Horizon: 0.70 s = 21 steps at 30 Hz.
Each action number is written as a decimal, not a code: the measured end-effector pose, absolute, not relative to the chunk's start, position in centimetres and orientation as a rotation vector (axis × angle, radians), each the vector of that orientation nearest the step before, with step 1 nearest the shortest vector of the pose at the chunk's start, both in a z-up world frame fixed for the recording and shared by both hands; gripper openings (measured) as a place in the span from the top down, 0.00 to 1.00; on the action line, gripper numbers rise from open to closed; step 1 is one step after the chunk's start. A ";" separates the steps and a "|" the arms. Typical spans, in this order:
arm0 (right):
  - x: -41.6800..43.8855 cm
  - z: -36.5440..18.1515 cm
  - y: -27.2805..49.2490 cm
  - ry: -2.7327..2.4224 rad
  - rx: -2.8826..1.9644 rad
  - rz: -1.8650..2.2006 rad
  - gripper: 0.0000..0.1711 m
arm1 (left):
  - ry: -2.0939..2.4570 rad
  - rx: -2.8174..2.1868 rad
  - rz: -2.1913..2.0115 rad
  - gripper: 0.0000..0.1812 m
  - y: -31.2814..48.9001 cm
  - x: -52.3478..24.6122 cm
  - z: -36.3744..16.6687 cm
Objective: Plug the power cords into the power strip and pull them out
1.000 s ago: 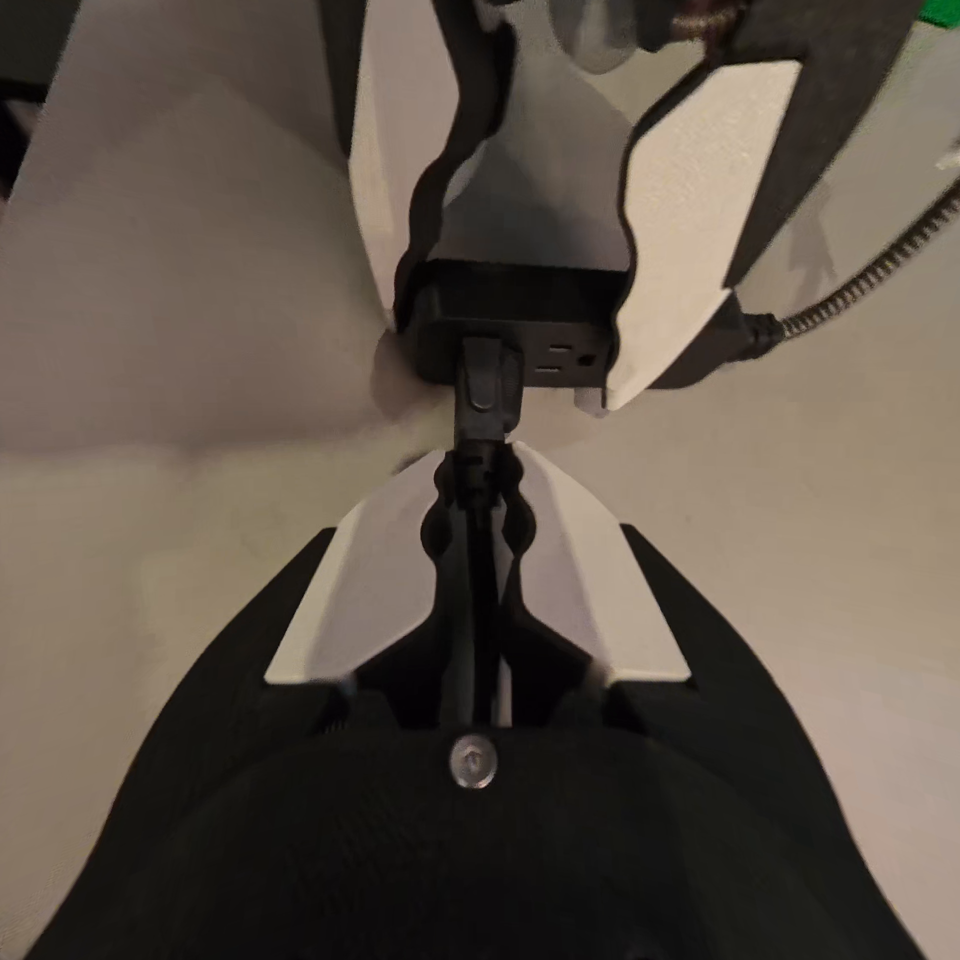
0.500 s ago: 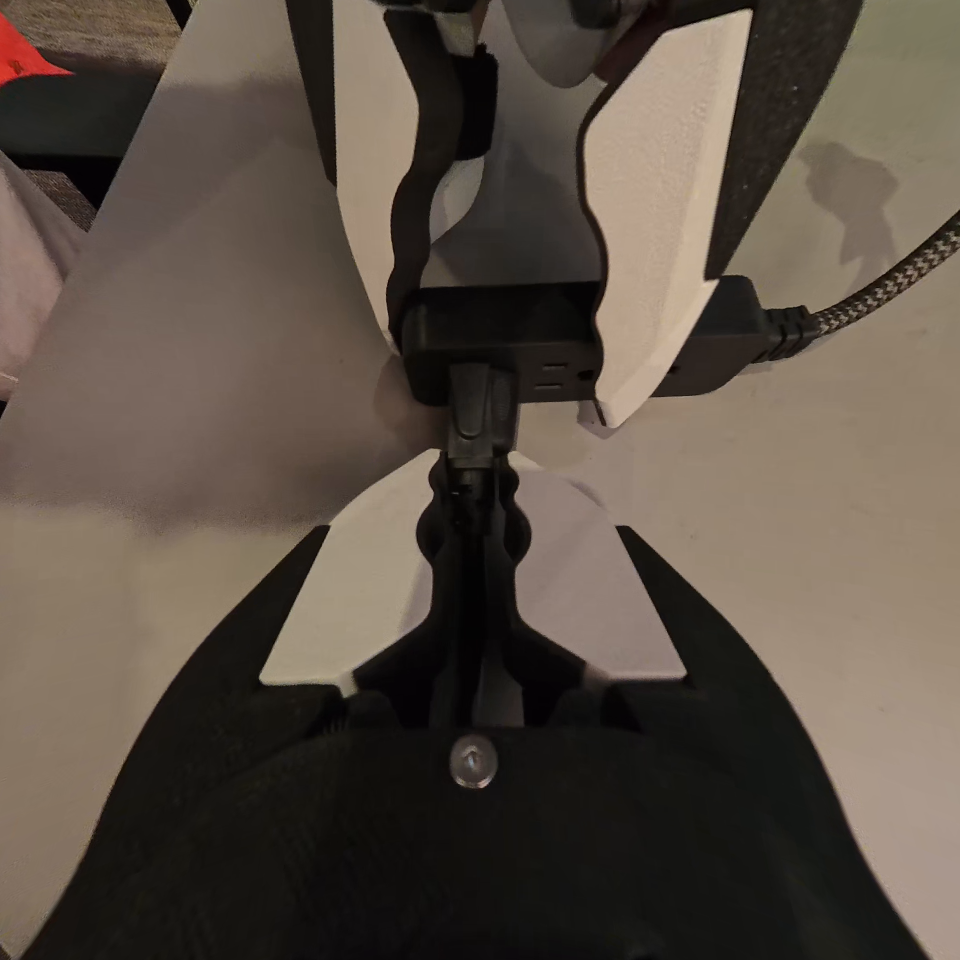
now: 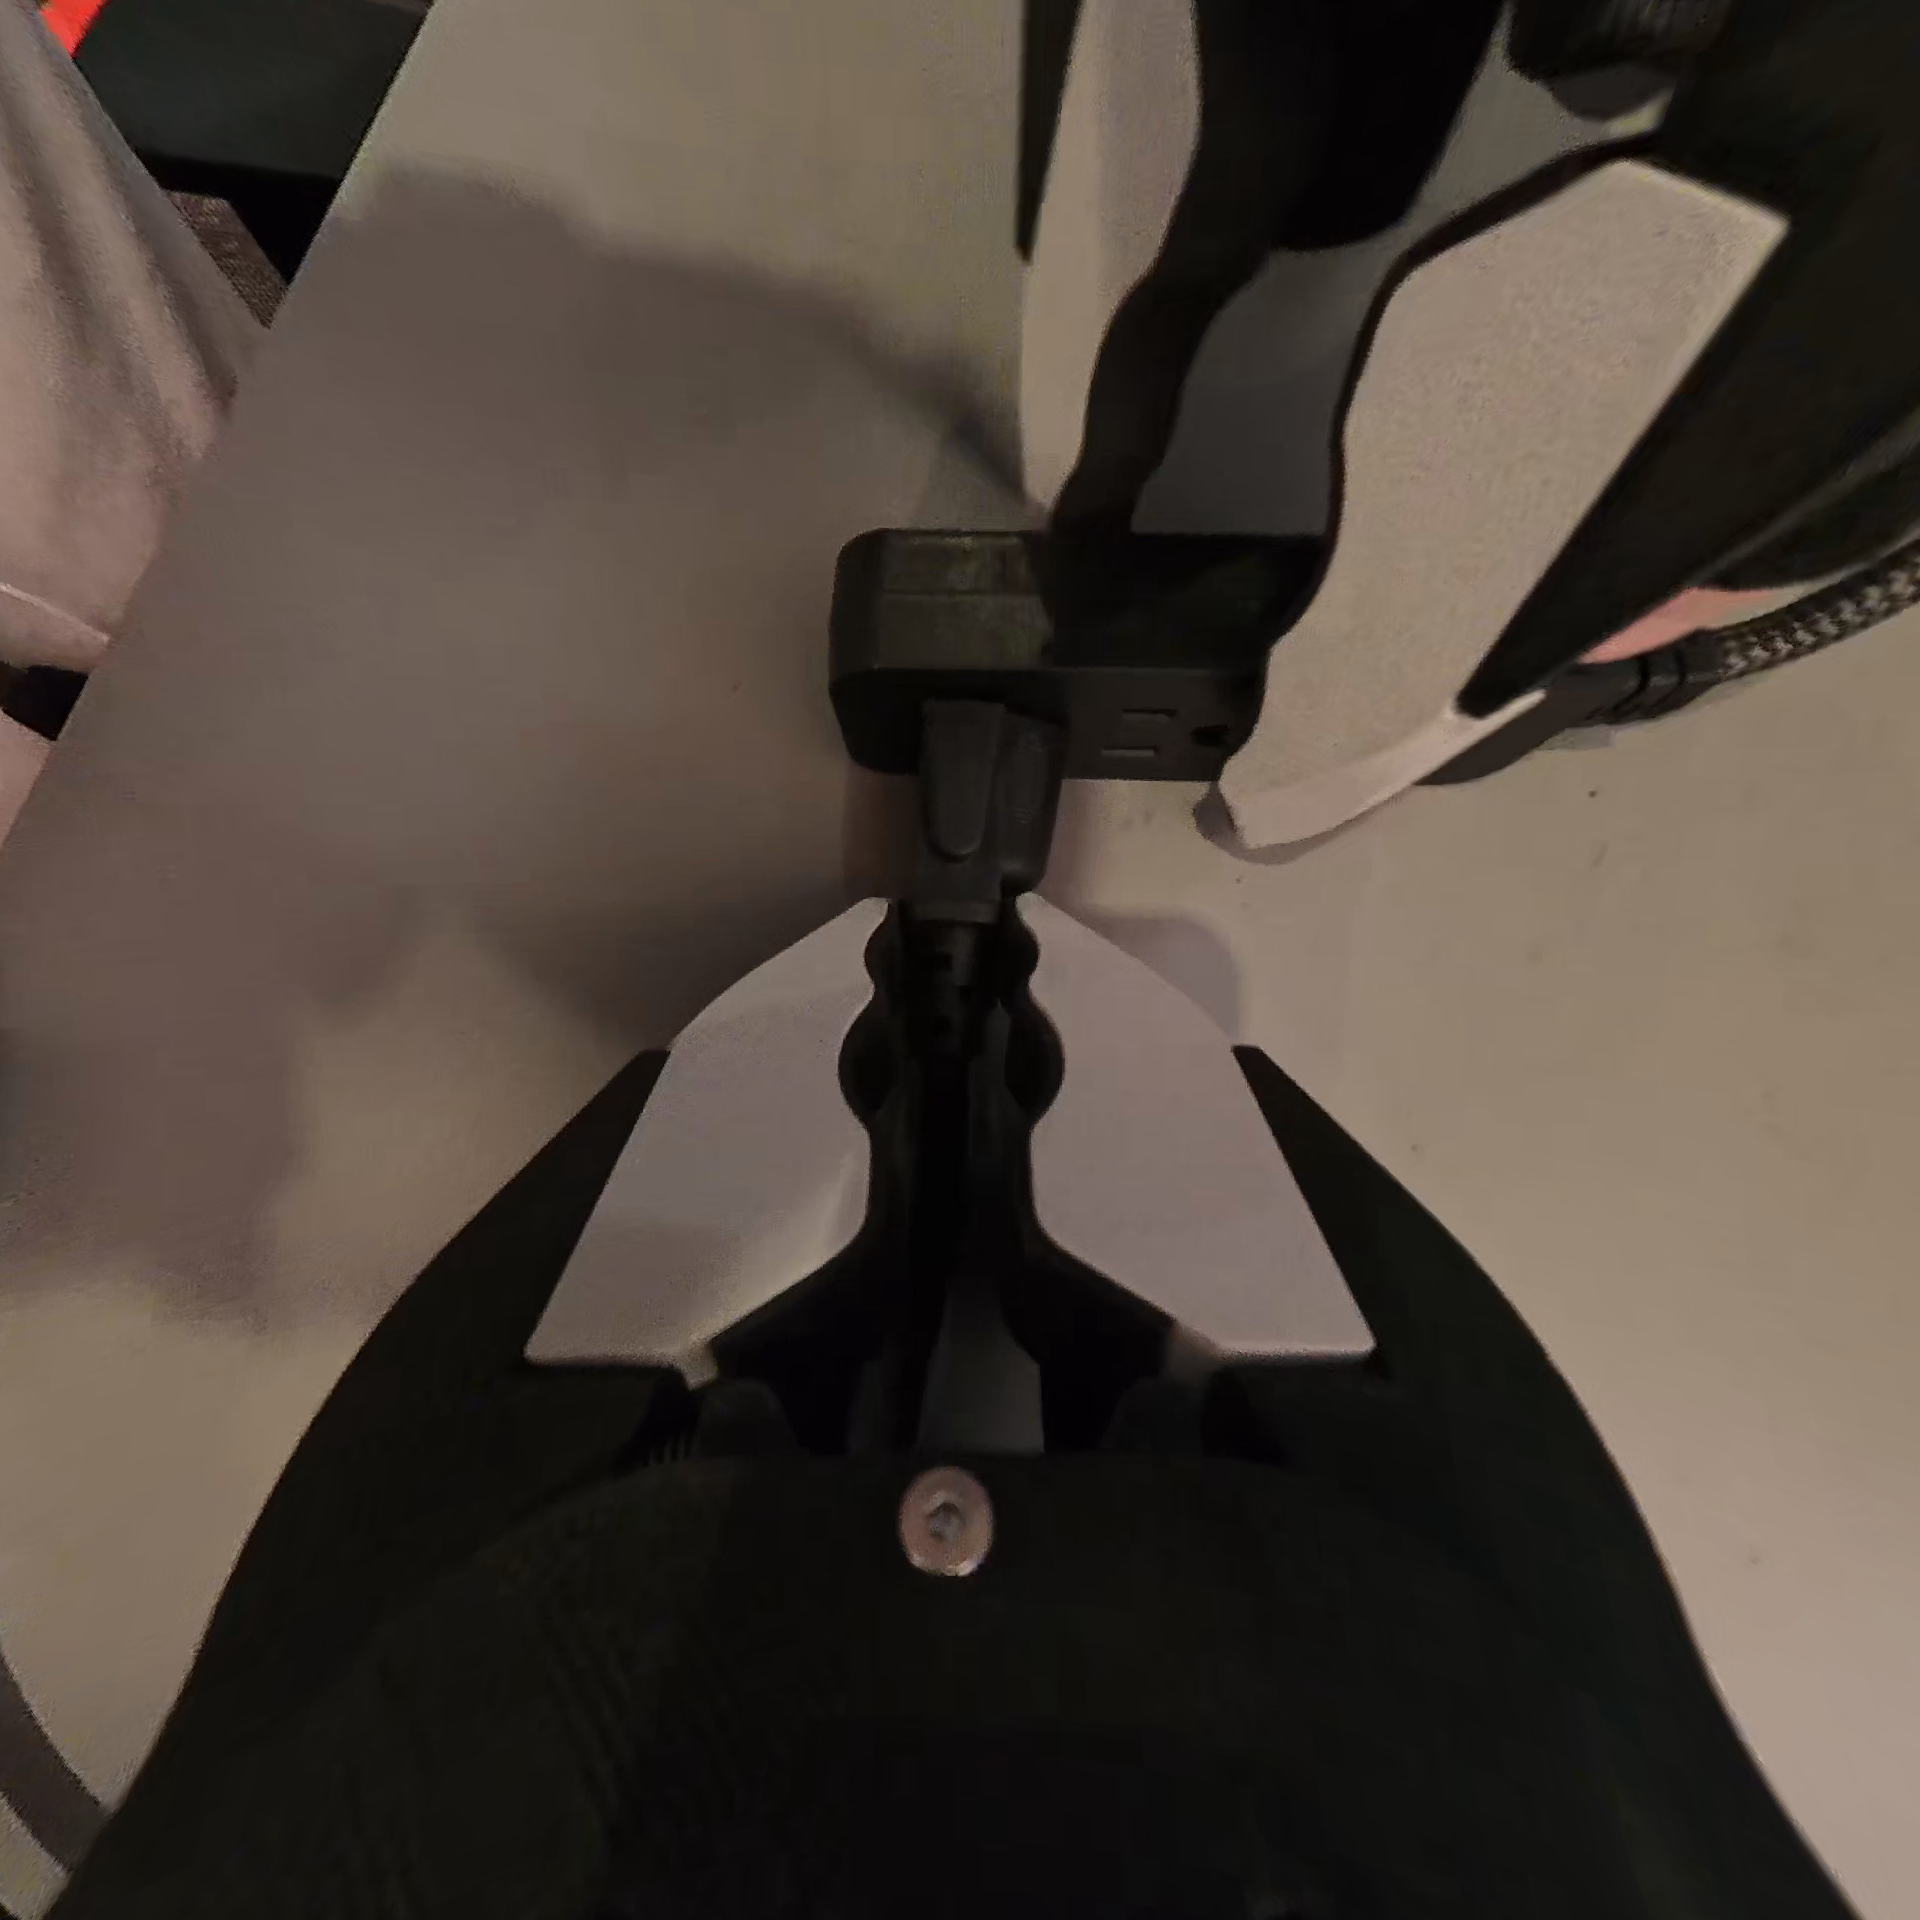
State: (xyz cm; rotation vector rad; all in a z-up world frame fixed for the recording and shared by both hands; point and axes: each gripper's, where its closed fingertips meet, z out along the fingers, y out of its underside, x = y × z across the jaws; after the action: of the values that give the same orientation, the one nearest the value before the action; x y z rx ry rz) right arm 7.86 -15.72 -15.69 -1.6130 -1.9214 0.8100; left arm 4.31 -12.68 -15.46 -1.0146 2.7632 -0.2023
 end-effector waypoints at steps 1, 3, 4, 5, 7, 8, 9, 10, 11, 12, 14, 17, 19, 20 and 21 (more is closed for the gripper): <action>7.9 -15.7 -15.7 -1.921 -1.613 0.812 0.89 | 2.763 -1.016 -0.225 0.71 -12.6 4.4 -15.5; 7.8 -15.6 -15.8 -1.913 -1.617 0.813 0.89 | 2.776 -0.982 -0.255 0.70 -12.7 4.5 -15.5; 7.8 -15.6 -15.8 -1.911 -1.617 0.812 0.89 | 2.790 -0.964 -0.278 0.70 -12.8 4.5 -15.5; 7.8 -15.7 -15.9 -1.910 -1.627 0.813 0.88 | 2.819 -0.966 -0.306 0.70 -12.9 4.4 -15.7; 7.8 -15.7 -15.9 -1.893 -1.685 0.831 0.87 | 2.887 -0.943 -0.347 0.73 -13.3 4.2 -15.8; 7.8 -15.7 -15.8 -1.882 -1.711 0.839 0.89 | 2.933 -0.822 -0.345 0.75 -13.7 3.9 -15.8; 7.8 -15.7 -15.9 -1.889 -1.706 0.842 0.89 | 2.965 -0.764 -0.317 0.77 -14.0 3.7 -15.8; 7.9 -15.7 -16.0 -1.903 -1.677 0.842 0.89 | 2.970 -0.782 -0.306 0.79 -14.0 3.9 -15.8; 8.1 -15.6 -16.1 -1.910 -1.662 0.851 0.89 | 2.959 -0.788 -0.341 0.81 -14.1 4.0 -15.8; 8.3 -15.6 -16.1 -1.913 -1.659 0.864 0.89 | 2.946 -0.809 -0.381 0.82 -14.2 4.1 -15.7; 8.5 -15.6 -15.9 -1.888 -1.671 0.865 0.89 | 2.911 -0.836 -0.437 0.82 -14.3 4.3 -15.7; 8.7 -15.5 -16.1 -1.860 -1.664 0.855 0.88 | 2.853 -0.863 -0.527 0.83 -15.1 4.4 -15.7; 8.7 -15.5 -16.7 -1.859 -1.649 0.846 0.88 | 2.856 -0.859 -0.566 0.83 -15.8 4.4 -15.6; 8.8 -15.5 -16.9 -1.850 -1.654 0.845 0.88 | 2.855 -0.845 -0.569 0.83 -16.0 4.4 -15.6; 8.8 -15.5 -17.1 -1.833 -1.662 0.841 0.88 | 2.847 -0.834 -0.581 0.83 -16.0 4.5 -15.6</action>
State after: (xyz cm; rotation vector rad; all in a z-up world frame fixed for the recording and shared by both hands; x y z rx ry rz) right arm 8.77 -17.10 -15.50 -1.6617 -1.8328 0.8409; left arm 4.46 -16.05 -15.62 -0.8335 2.8474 -0.5809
